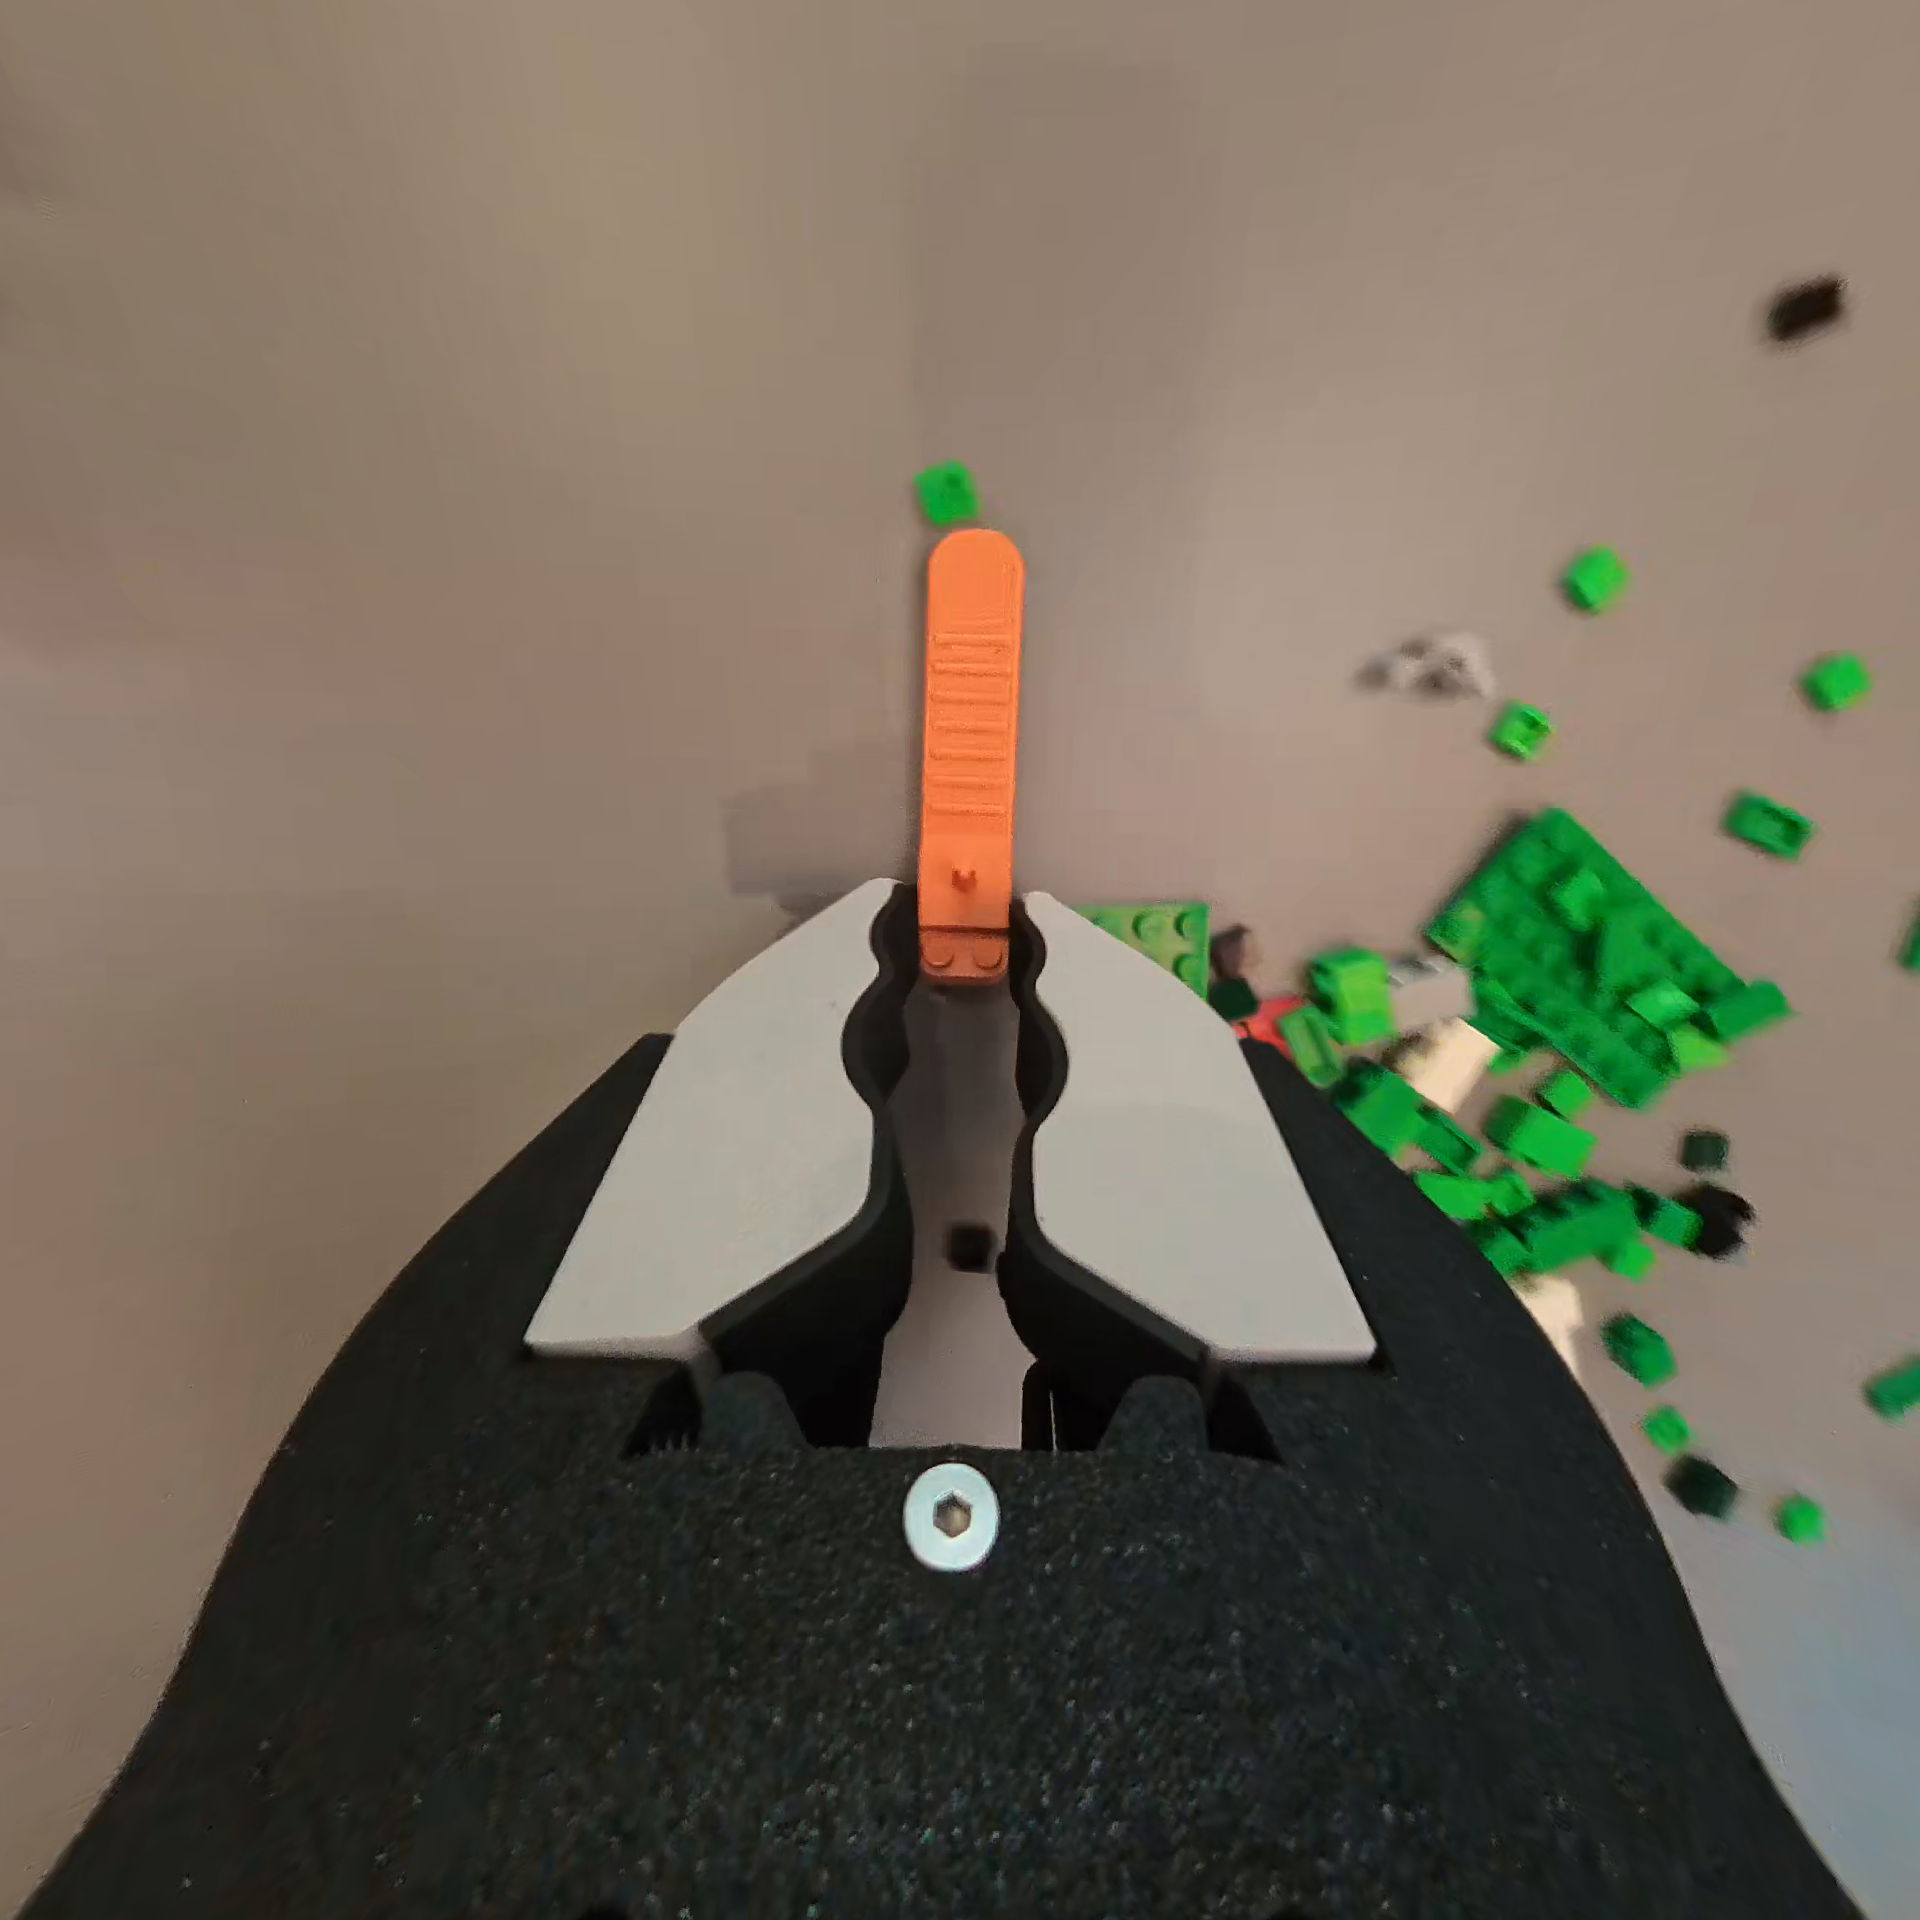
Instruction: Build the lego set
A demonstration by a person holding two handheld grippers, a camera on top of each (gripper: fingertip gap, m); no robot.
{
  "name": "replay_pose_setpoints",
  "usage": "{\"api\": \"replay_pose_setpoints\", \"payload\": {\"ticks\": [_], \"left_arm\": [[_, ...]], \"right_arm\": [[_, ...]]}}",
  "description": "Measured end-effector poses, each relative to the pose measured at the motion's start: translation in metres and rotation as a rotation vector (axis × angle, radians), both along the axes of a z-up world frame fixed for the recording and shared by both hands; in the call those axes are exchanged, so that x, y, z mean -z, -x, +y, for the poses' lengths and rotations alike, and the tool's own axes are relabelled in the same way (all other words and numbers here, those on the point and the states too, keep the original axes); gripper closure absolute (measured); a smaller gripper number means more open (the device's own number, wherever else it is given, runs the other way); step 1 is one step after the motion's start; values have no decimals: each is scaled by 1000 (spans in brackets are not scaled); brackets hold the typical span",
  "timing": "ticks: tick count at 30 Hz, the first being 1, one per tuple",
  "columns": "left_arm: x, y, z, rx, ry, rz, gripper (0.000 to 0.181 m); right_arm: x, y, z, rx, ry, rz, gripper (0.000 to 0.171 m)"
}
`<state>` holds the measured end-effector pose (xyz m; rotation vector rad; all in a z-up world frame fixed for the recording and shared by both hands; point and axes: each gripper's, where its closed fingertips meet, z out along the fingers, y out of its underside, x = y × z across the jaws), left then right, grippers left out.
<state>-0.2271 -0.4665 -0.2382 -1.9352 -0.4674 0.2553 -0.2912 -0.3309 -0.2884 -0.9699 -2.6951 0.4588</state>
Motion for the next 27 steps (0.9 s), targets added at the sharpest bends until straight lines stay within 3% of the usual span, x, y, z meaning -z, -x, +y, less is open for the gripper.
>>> {"api": "replay_pose_setpoints", "payload": {"ticks": [3,5,9,11,16,20,27], "left_arm": [[1,-4,8,23,-12,-6,168],[1,-7,12,42,-7,0,167],[-2,-10,14,58,-25,5,167],[-1,-10,14,60,-24,4,167],[-1,-11,20,72,-41,-15,168],[-4,-16,24,79,-37,-4,168],[-2,-17,21,53,17,1,168]], "right_arm": [[-8,6,26,35,11,34,155],[-27,-2,34,-53,94,89,155],[-54,-75,46,-469,254,66,155],[-51,-106,59,-558,239,4,155],[-19,-120,92,-577,41,-102,155],[-4,-101,103,-558,-48,-121,155],[-7,-35,107,-287,-62,-4,155]]}}
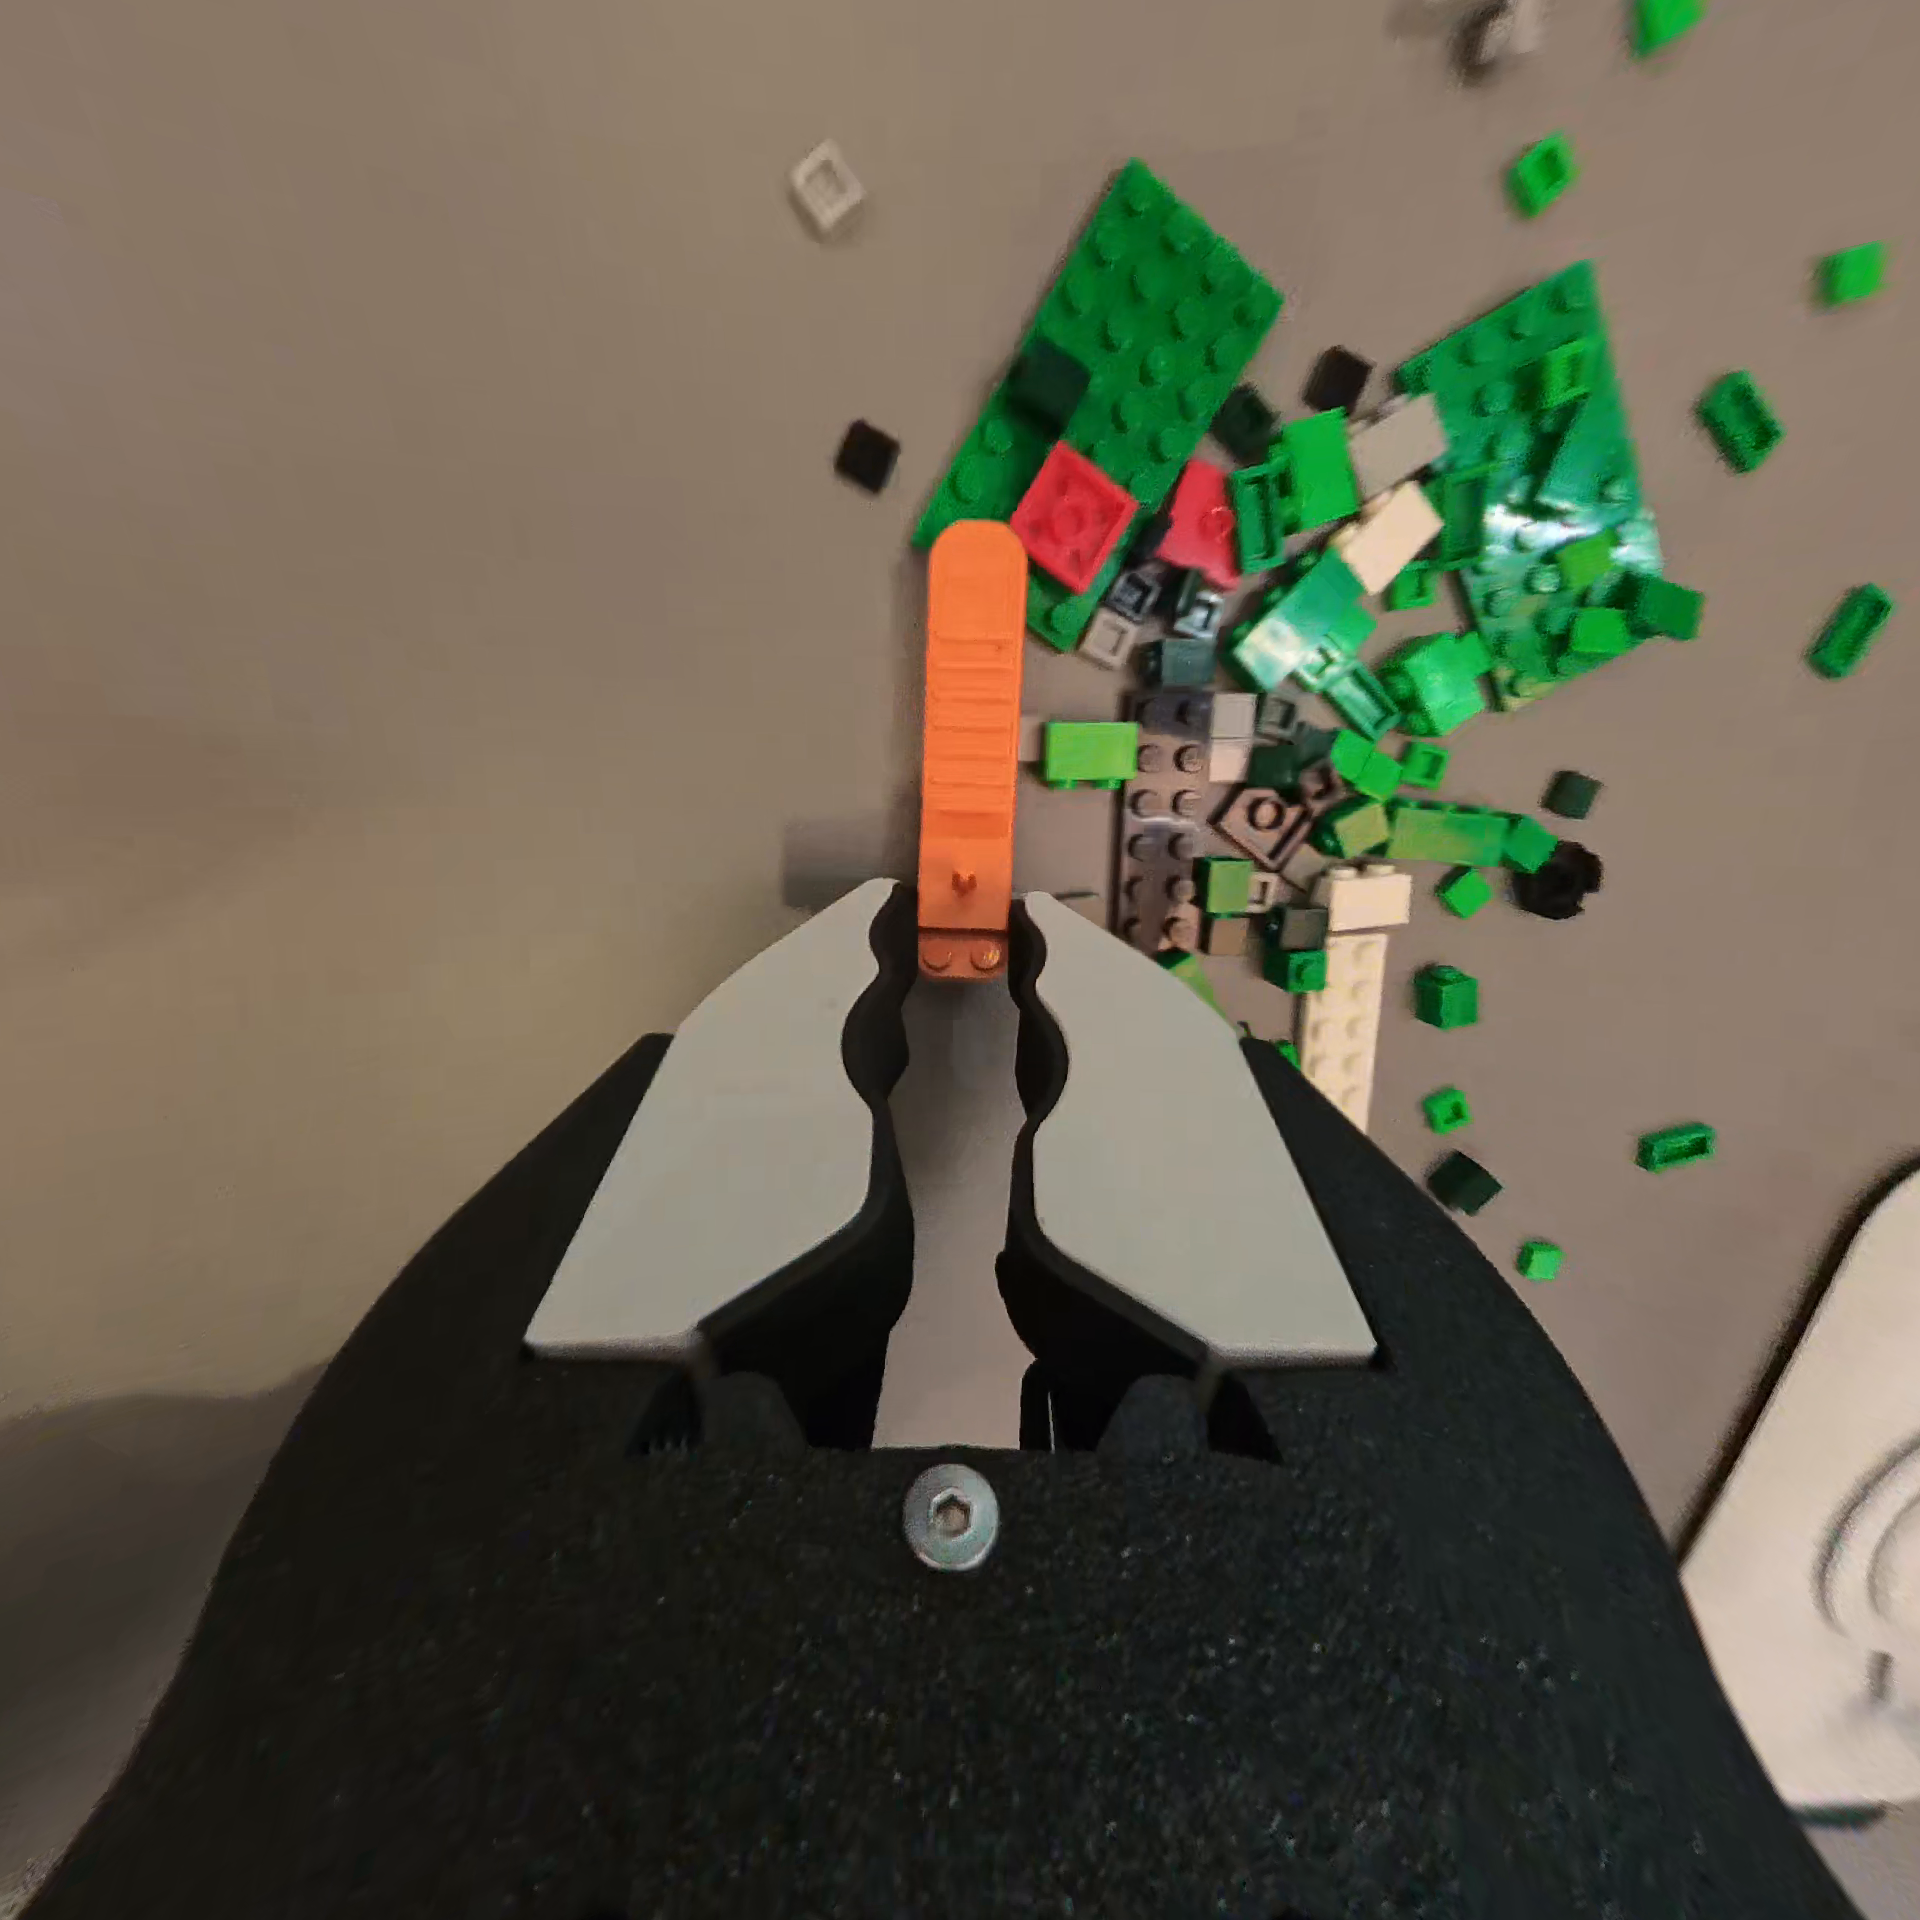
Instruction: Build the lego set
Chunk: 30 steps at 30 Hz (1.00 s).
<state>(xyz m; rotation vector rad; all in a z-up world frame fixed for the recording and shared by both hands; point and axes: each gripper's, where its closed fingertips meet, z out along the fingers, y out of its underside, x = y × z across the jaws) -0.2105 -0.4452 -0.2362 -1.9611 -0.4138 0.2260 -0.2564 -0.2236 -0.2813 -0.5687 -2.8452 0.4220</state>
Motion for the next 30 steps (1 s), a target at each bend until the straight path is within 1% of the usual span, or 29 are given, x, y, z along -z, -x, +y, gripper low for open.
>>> {"api": "replay_pose_setpoints", "payload": {"ticks": [2,3,5,7,9,11,14,16,19,23,27,30], "left_arm": [[0,0,-1,-6,23,23,168],[0,0,-1,-7,32,35,169],[2,-1,-3,-5,48,53,169],[4,-2,-3,-1,52,59,169],[5,-2,-1,7,44,52,170],[5,-2,2,16,25,48,170],[3,-2,10,33,0,41,170],[3,-4,18,53,-11,31,170],[2,-9,28,88,-2,28,170],[-2,-13,32,99,3,48,171],[-3,-14,28,85,-5,41,171],[-1,-15,28,81,-5,34,172]], "right_arm": [[-16,5,13,82,56,55,155],[-26,8,28,146,79,94,155],[-42,11,76,328,98,155,155],[-49,10,140,582,70,218,155],[-46,-7,186,750,76,207,155],[-39,-28,221,860,32,187,155],[-27,-54,257,980,-54,167,155],[-15,-64,264,1048,-36,117,155],[-6,-67,280,1112,-80,126,155],[3,-65,284,1169,-70,67,155],[4,-51,266,1148,-46,28,155],[4,-36,241,1097,-50,11,155]]}}
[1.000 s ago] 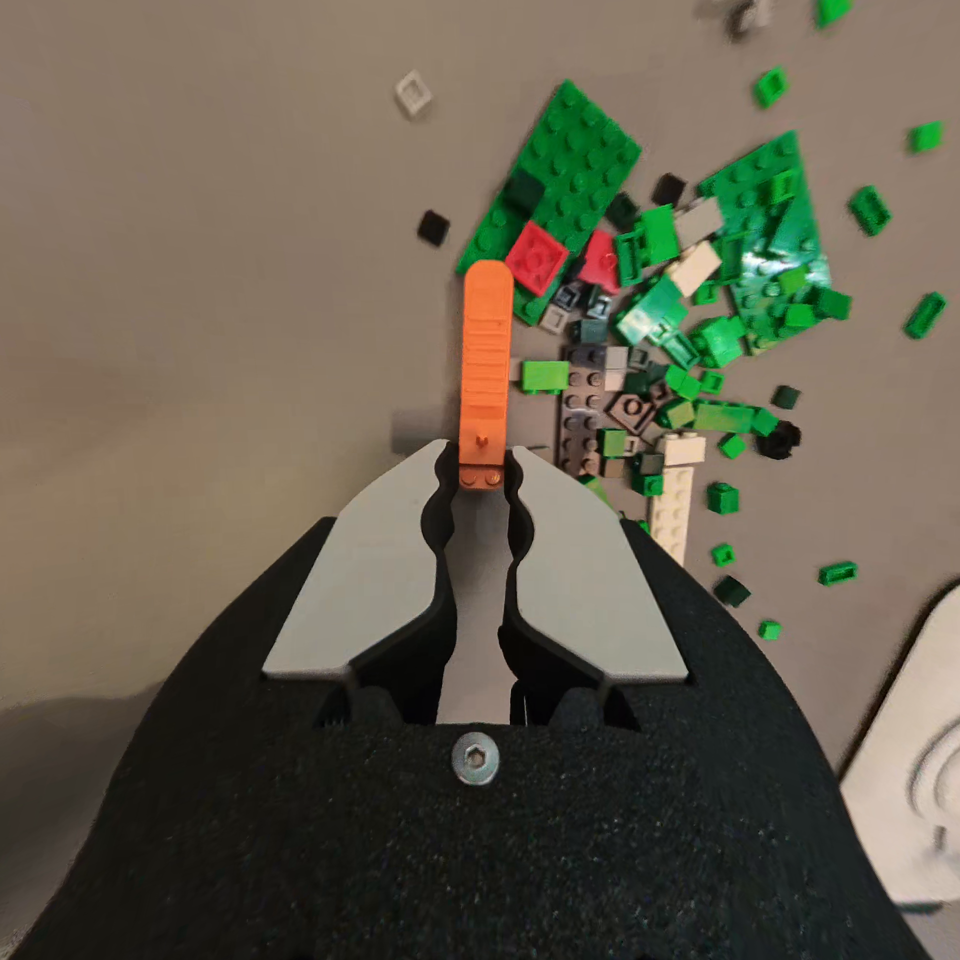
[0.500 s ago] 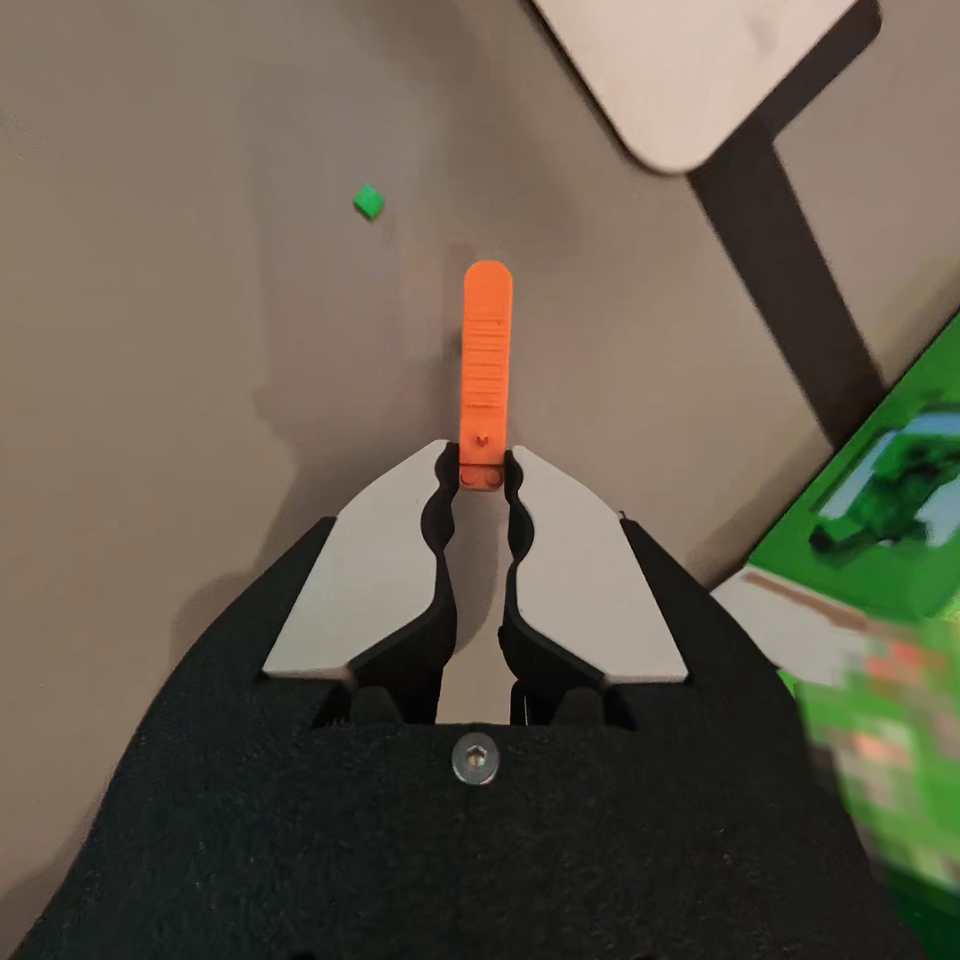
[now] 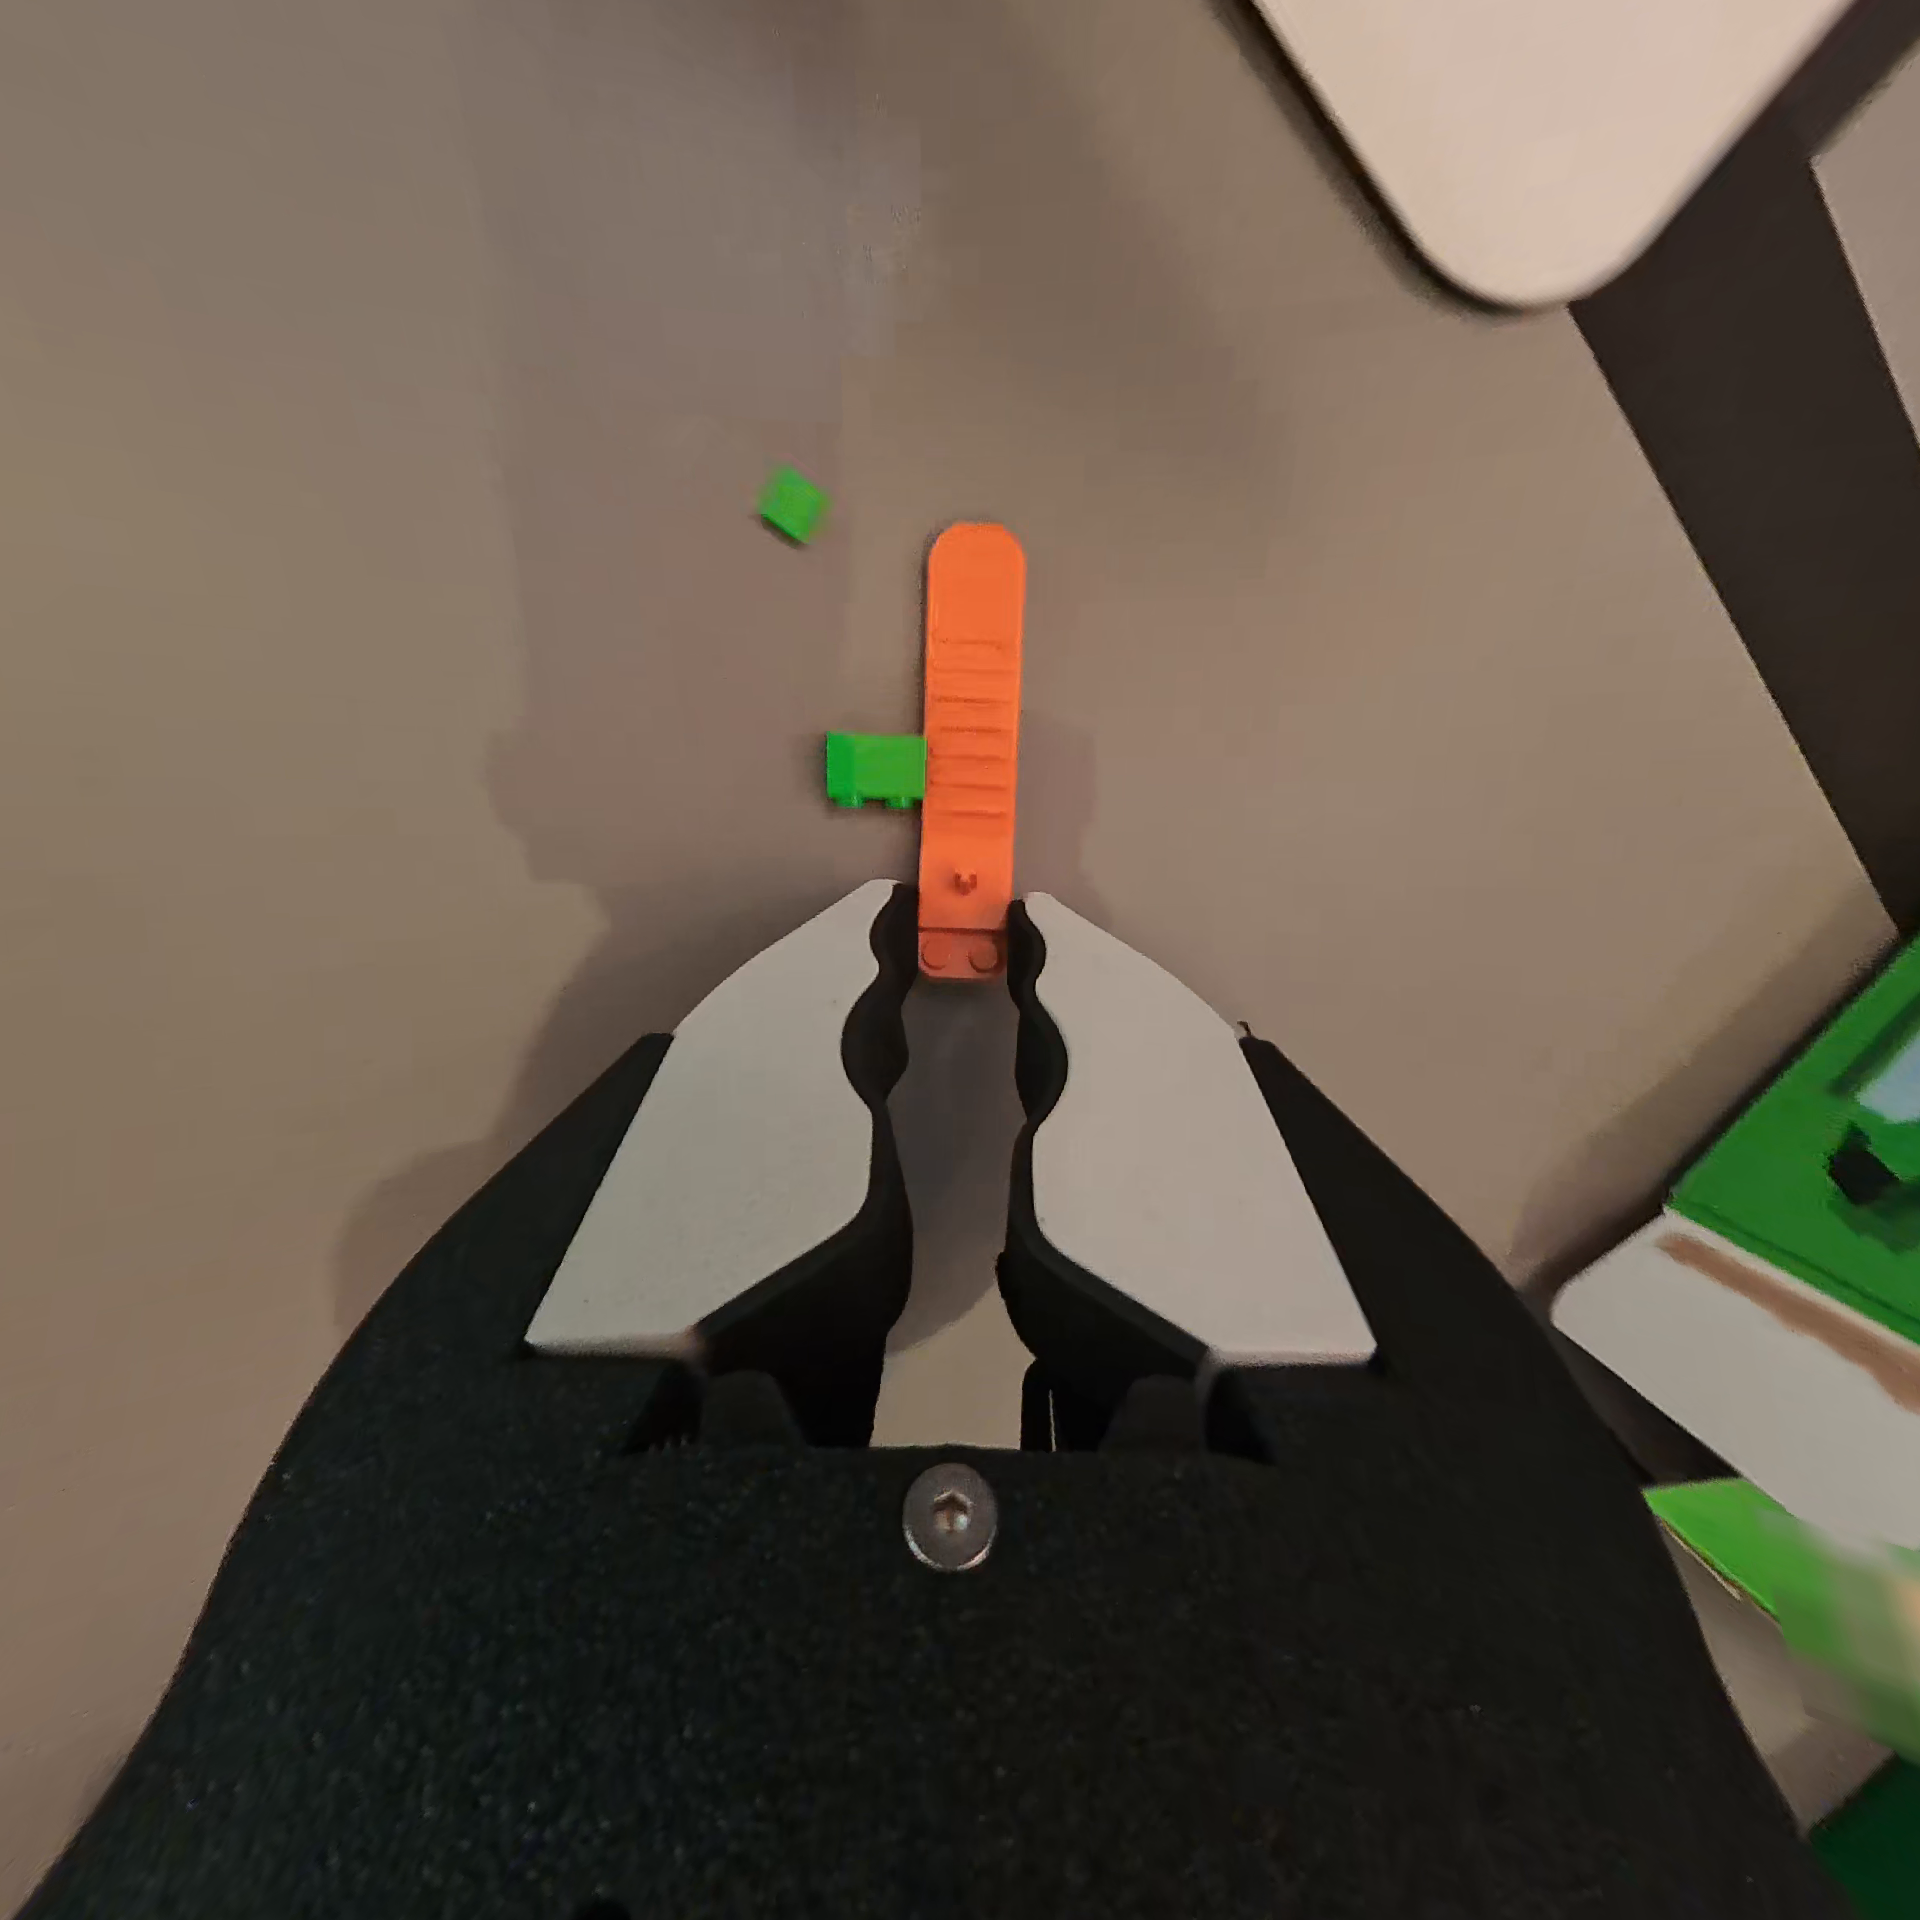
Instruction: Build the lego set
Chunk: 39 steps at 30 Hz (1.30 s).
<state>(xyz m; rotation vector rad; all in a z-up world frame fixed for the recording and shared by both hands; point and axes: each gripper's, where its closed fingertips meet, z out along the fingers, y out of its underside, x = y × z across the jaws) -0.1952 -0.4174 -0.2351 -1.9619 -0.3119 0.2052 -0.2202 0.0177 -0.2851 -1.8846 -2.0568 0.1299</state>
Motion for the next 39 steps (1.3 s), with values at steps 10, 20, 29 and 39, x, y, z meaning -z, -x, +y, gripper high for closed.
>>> {"api": "replay_pose_setpoints", "payload": {"ticks": [10,20,29,39], "left_arm": [[1,-7,3,23,17,9,172],[4,-5,-6,0,11,-6,172],[2,-4,-18,-33,-4,0,173],[-1,-3,-27,-57,-12,2,173]], "right_arm": [[1,50,-92,-185,16,-54,155],[-14,80,-144,-344,-47,38,155],[0,84,-86,-173,-39,-36,155],[-9,116,-77,-234,-127,-84,155]]}}
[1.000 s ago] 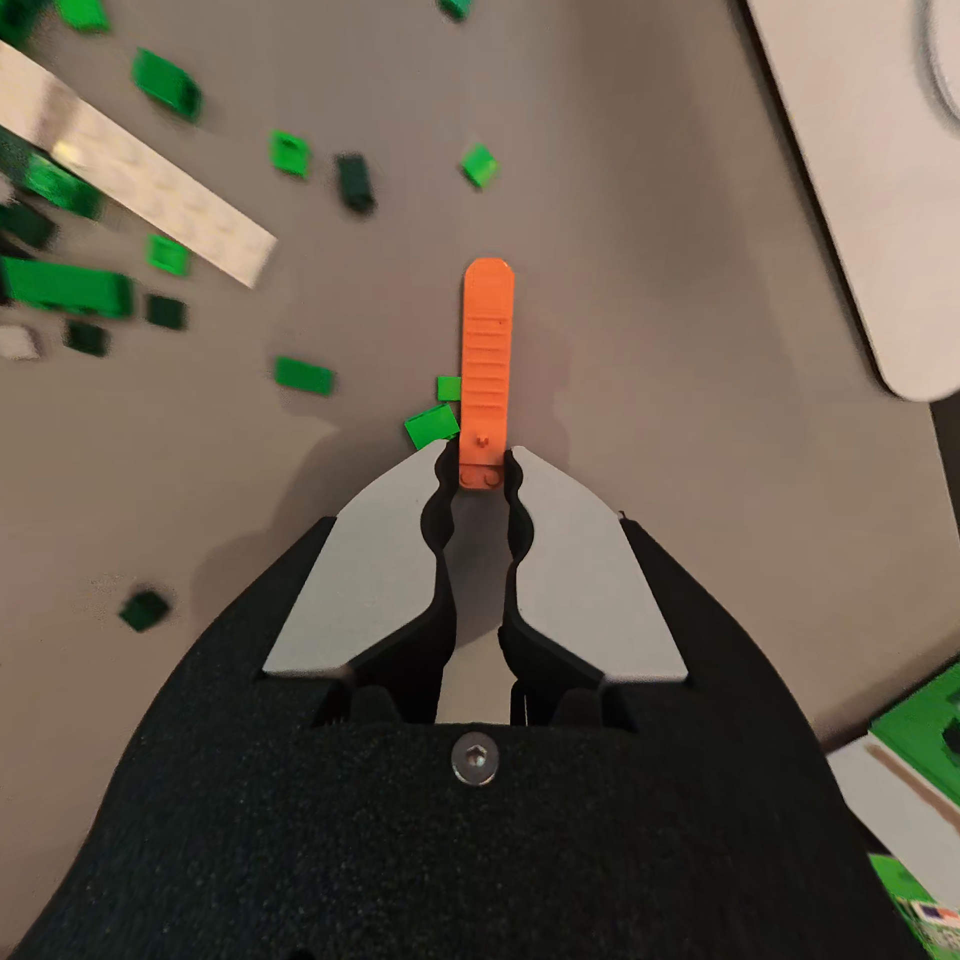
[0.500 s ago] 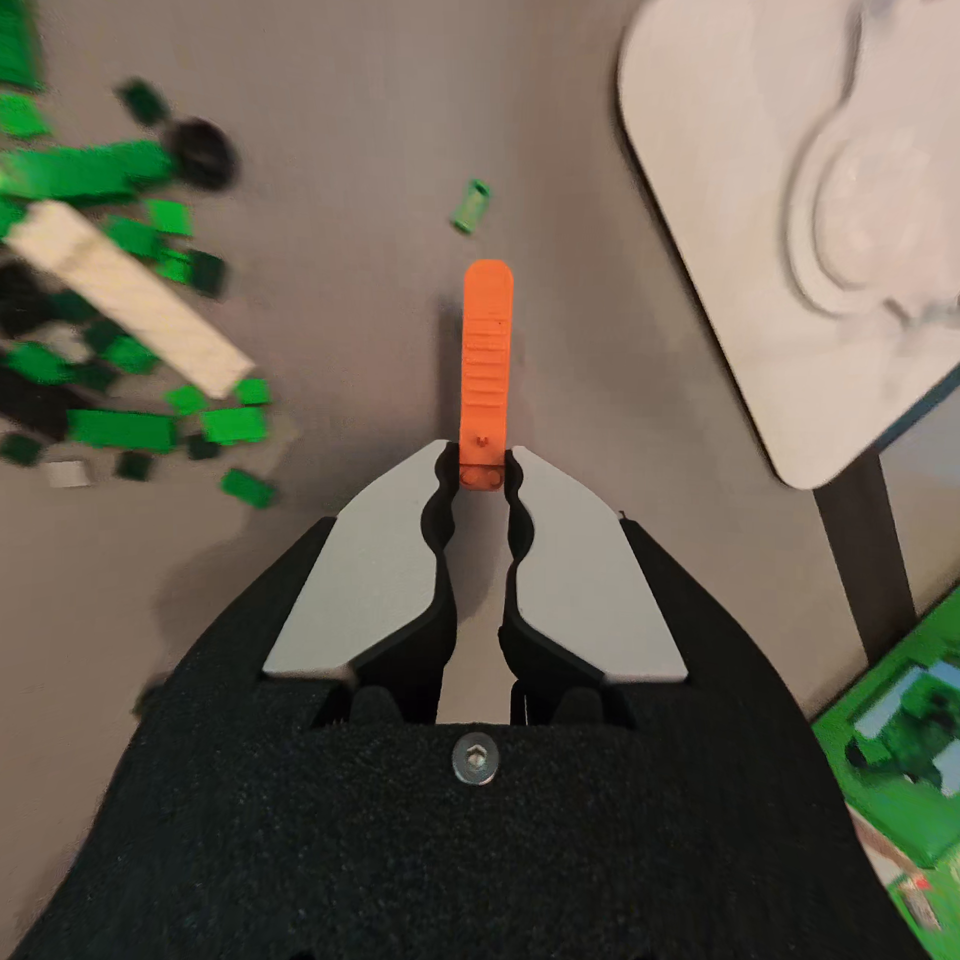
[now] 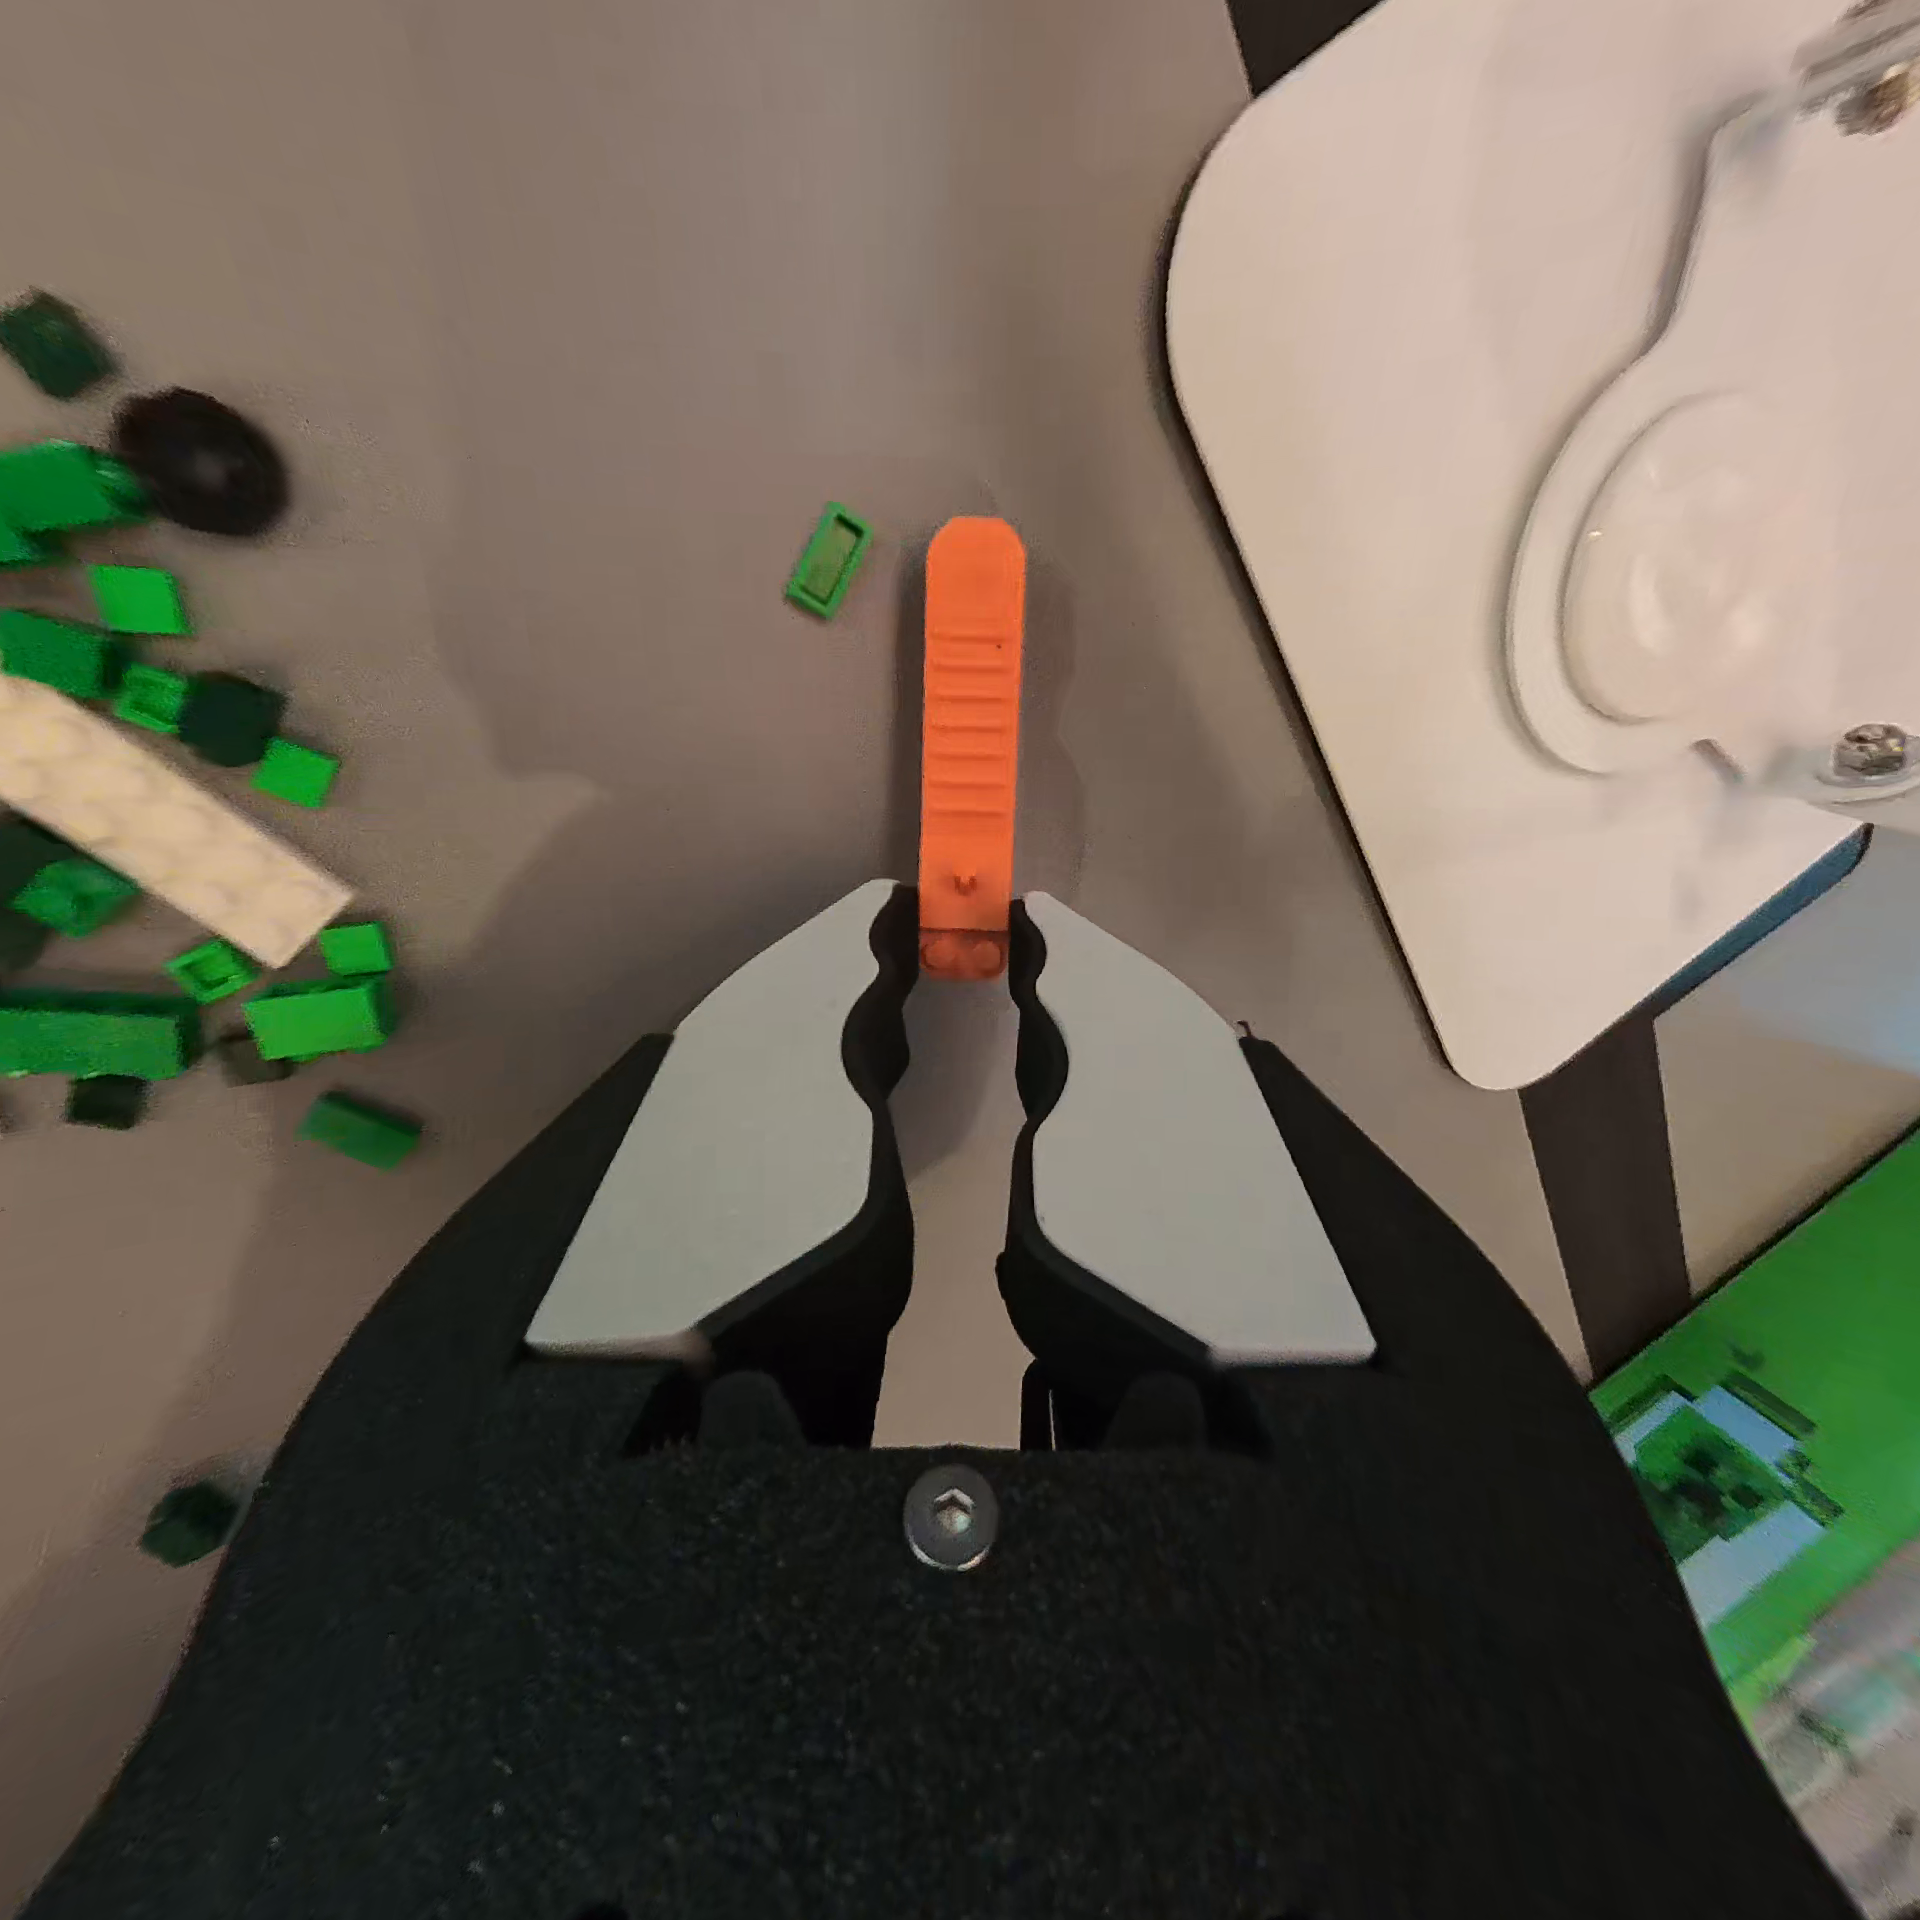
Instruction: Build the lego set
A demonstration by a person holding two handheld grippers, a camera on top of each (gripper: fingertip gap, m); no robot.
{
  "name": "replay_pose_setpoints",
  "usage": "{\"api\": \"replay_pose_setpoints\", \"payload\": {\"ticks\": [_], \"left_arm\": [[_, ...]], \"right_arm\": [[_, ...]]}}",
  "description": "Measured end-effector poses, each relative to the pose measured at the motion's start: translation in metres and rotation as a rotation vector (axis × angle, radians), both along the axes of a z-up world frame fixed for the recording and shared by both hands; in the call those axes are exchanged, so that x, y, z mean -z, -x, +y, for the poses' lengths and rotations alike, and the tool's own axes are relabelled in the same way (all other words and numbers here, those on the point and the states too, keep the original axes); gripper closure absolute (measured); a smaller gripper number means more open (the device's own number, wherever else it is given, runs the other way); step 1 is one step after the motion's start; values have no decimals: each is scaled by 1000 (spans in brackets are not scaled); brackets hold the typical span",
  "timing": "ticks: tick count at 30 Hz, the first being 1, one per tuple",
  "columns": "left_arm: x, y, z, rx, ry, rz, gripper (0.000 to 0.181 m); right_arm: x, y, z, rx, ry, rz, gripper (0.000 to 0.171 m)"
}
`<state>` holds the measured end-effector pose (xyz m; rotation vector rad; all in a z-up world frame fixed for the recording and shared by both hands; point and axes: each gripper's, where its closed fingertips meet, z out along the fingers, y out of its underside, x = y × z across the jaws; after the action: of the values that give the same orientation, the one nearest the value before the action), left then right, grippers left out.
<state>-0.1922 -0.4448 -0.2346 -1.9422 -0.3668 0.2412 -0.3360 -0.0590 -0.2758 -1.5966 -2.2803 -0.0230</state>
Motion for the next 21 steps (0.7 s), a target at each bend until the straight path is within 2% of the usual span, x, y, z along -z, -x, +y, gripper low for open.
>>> {"api": "replay_pose_setpoints", "payload": {"ticks": [2,5,8,10,11,15,18,21], "left_arm": [[0,1,-4,-14,-4,3,173],[1,4,-7,-27,-21,-11,173],[5,8,-7,-28,-11,-20,173],[6,10,-5,-25,-3,-22,172],[7,11,-5,-25,-2,-23,173],[6,16,-3,-24,-2,-29,173],[3,21,1,-28,-6,-28,173],[0,24,12,-4,-26,-49,172]], "right_arm": [[7,1,2,-15,-25,-30,155],[10,8,-23,-98,43,-27,155],[12,1,-82,-388,170,-81,155],[9,-7,-101,-572,112,-139,155],[5,0,-101,-612,65,-118,155],[-10,52,-85,-533,31,-7,155],[1,80,-72,-546,-48,-20,155],[10,92,-77,-573,-47,-38,155]]}}
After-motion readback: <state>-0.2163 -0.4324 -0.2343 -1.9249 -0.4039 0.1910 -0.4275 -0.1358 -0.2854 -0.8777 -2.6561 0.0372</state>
